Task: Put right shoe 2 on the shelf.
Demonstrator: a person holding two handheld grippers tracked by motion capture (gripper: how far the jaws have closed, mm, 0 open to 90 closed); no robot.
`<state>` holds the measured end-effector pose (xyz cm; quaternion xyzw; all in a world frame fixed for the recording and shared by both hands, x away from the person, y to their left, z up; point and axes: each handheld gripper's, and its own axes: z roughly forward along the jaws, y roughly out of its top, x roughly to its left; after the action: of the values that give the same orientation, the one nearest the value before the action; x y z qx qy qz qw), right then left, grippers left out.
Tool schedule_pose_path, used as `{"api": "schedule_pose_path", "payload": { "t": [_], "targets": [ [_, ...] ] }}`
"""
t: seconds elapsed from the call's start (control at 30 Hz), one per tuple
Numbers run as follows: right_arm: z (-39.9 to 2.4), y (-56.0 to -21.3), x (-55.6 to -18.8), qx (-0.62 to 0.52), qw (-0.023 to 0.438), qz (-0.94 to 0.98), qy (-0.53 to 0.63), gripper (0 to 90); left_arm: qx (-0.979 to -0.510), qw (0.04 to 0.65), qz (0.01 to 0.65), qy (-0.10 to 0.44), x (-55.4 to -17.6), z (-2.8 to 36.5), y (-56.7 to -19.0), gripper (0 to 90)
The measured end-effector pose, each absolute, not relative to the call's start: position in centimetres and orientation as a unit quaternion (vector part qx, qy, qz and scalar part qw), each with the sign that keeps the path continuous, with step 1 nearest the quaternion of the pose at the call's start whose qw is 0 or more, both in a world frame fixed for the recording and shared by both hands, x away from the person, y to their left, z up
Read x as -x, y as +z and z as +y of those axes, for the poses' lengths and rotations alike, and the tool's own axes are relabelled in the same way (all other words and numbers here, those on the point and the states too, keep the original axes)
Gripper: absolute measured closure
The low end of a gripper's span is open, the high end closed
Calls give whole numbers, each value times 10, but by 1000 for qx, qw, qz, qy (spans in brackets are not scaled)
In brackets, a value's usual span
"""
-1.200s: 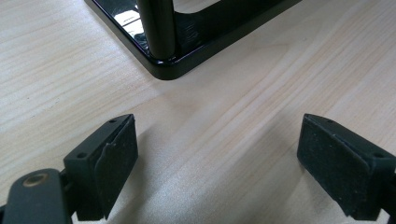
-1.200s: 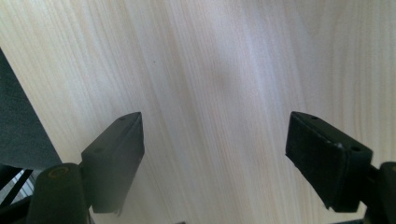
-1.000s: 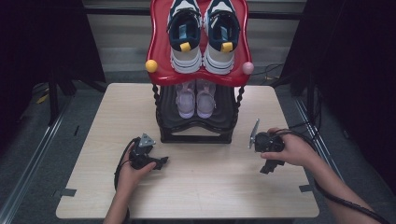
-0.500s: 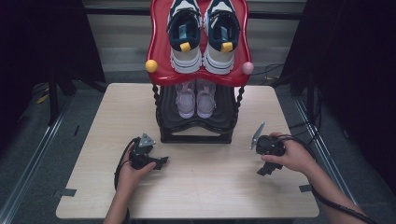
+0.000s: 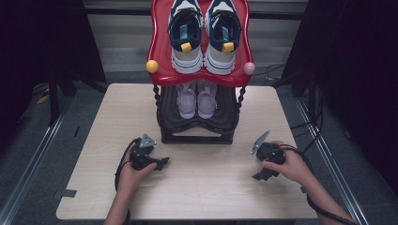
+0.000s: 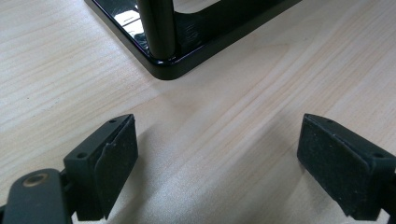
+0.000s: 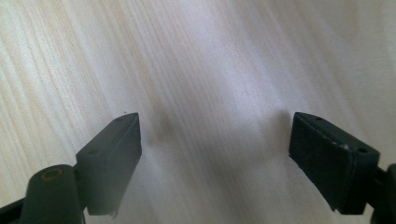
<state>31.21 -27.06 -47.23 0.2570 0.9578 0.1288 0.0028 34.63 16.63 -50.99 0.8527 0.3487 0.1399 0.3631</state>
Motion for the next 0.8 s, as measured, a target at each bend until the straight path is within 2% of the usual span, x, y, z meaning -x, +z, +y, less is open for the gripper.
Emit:
{"api": "schedule_pose_path", "payload": {
  "t": [0.2, 0.43, 0.8],
  "targets": [
    [-276, -480, -308, -266, 10, 950, 162, 140, -851, 365, 350, 139, -346, 166, -510, 119],
    [-283, -487, -303, -277, 45, 937, 210, 96, -852, 364, 350, 139, -346, 166, -510, 119],
    [-299, -502, -288, -315, 95, 889, 319, 90, -851, 365, 351, 139, -346, 166, -510, 119]
  ]
}}
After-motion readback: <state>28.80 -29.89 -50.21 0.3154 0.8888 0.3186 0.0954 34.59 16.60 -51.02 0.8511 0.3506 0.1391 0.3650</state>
